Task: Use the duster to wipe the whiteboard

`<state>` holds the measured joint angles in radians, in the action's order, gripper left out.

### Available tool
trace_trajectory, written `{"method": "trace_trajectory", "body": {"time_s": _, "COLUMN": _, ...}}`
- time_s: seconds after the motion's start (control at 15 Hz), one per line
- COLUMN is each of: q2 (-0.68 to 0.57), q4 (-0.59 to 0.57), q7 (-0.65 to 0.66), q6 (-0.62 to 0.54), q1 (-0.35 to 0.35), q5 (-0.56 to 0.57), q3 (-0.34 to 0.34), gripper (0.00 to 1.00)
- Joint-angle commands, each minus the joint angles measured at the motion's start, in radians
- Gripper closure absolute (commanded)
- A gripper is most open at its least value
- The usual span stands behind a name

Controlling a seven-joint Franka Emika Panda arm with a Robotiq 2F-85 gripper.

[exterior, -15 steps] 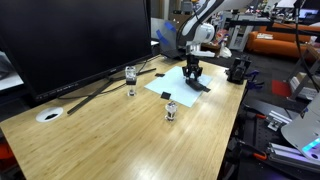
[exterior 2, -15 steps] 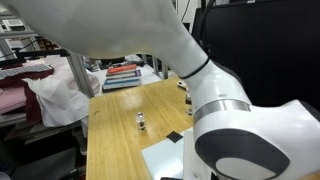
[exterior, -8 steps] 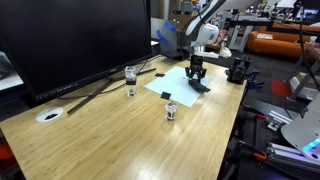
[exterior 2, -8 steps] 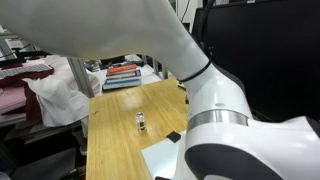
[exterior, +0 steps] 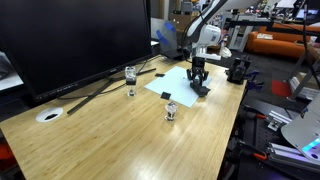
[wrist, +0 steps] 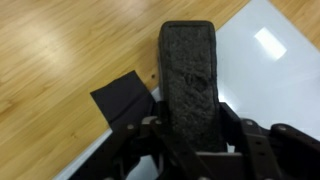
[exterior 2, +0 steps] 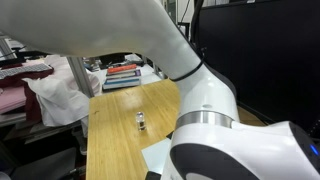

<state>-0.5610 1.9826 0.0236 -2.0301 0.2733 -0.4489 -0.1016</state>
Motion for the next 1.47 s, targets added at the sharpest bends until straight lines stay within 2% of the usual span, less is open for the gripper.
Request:
{"method": "trace_trajectory", "body": {"time_s": 0.0, "q2": 0.009, "q4": 0.057, "q7": -0.010, "q6": -0.040, "q1": -0.034, "q5": -0.006, "q3": 0.021, "gripper": 0.73}}
{"method": "trace_trajectory", "body": {"time_s": 0.47, "q2": 0.029, "q4": 0.078, "q7": -0.048, "q6": -0.056, "q1": -0.106, "q5": 0.061, "q3": 0.040, "gripper": 0.73}}
{"method": "trace_trajectory", "body": {"time_s": 0.8, "q2": 0.043, "q4": 0.094, "q7": -0.150, "q6": -0.050, "q1": -0.169, "q5": 0.185, "q3": 0.092, "gripper": 0.73}}
{"method": "trace_trajectory", "body": {"time_s": 1.07, "q2": 0.079, "q4": 0.140, "q7": -0.141, "q6": -0.073, "q1": -0.240, "q5": 0.270, "q3": 0.128, "gripper": 0.73}}
{"method": "trace_trajectory", "body": {"time_s": 1.4, "q2": 0.116, "q4": 0.213, "q7": -0.158, "q6": -0.123, "q1": -0.274, "q5": 0.275, "q3": 0.164, "gripper": 0.73}}
